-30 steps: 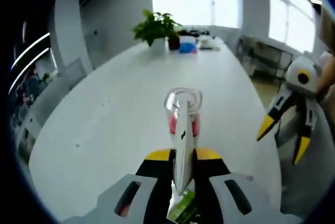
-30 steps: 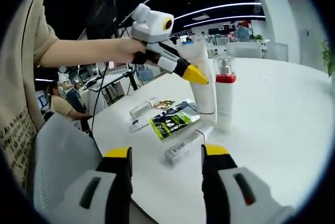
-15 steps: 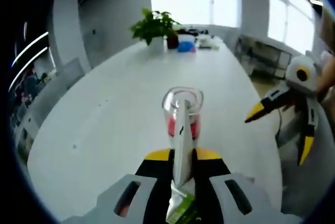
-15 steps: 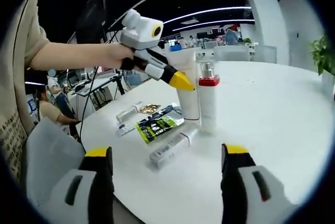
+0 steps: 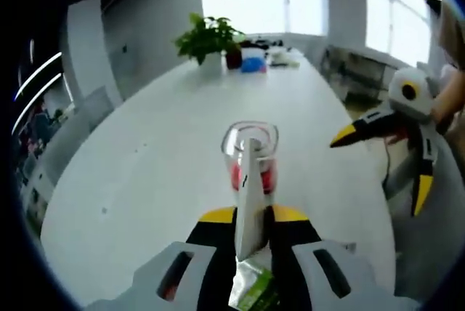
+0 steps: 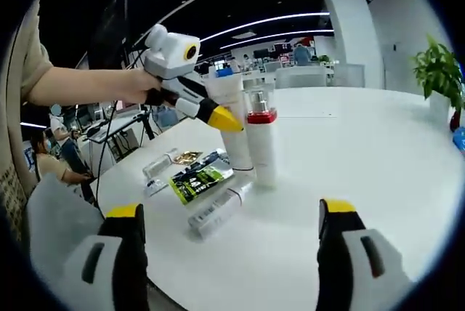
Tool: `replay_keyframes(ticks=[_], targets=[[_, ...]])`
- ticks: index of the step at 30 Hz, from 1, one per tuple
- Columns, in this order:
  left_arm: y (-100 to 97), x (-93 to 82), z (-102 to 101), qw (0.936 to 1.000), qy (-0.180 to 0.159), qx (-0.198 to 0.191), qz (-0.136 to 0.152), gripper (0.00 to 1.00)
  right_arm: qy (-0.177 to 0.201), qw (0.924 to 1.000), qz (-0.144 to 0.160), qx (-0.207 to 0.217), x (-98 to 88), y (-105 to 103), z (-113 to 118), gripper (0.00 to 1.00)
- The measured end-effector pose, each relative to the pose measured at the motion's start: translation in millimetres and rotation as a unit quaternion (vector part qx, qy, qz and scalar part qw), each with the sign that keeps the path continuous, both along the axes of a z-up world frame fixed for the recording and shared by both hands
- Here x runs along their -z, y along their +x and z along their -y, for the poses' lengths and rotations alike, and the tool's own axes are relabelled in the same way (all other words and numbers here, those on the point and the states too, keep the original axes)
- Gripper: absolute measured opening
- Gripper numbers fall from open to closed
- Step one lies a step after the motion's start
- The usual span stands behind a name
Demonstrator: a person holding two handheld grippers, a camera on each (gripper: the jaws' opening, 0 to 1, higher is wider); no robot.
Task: Arrange the skincare products in the storage area until every visible bottle or jar stands upright without overlapping.
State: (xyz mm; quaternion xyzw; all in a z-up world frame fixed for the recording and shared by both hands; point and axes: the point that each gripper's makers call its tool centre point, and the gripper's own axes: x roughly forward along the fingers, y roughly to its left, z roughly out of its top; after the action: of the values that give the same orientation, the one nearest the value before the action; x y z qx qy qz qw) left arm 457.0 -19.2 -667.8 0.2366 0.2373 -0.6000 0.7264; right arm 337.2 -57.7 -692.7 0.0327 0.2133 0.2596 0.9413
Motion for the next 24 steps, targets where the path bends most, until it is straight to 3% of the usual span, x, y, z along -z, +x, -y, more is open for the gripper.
replay_keyframes(ticks=[24], targets=[[-4.8,1.0,-12.4,0.9986,0.042,0.022,0.023,0.17,-0.004,0.9999,-0.002,-0.011,0.7,-1.9,-4.9,0.99]])
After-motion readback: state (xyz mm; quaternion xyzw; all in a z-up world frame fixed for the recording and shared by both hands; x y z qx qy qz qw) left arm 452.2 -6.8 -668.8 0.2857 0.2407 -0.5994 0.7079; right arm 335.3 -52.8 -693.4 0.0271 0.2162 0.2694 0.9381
